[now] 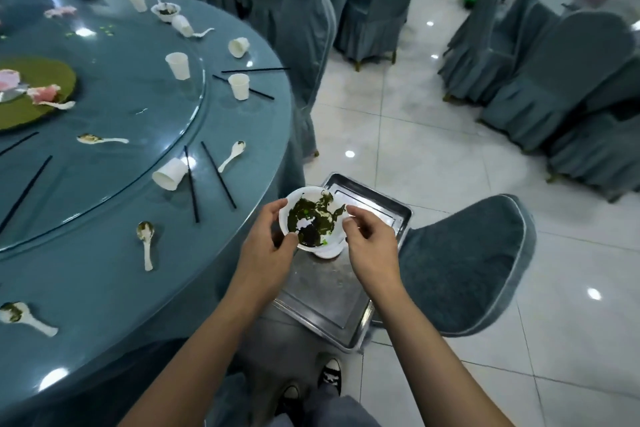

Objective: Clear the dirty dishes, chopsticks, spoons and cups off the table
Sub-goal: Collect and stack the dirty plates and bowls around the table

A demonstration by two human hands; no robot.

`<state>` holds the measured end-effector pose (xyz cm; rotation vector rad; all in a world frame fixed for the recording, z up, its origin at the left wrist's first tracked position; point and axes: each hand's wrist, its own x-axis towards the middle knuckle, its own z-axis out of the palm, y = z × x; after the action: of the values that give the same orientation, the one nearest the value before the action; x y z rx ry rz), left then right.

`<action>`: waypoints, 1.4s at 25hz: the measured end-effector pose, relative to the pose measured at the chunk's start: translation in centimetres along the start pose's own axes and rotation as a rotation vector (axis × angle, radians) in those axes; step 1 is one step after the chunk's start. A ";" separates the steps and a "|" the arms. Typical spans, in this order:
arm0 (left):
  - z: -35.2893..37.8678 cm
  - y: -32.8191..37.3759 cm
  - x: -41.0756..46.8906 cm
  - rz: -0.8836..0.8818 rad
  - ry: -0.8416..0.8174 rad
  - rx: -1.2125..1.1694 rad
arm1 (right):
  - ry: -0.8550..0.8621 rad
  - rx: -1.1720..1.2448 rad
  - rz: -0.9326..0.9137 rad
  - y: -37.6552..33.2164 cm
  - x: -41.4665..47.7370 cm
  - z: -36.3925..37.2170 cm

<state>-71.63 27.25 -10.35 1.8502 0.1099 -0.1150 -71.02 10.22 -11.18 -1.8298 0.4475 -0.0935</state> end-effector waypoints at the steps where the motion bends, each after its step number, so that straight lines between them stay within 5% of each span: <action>1: 0.6 0.1 -0.1 0.006 -0.025 0.002 | 0.023 -0.007 0.001 0.2 -0.2 -0.8; 14: 16.0 6.6 -3.2 0.132 -0.280 0.060 | 0.275 0.092 0.055 4.3 -1.5 -17.7; 35: 38.3 13.4 -5.5 0.088 -0.207 0.024 | 0.267 0.147 0.028 9.6 5.9 -39.2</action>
<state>-76.10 -13.31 -7.53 1.8533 -0.1170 -0.2465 -79.32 -29.69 -9.15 -1.6721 0.6364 -0.3455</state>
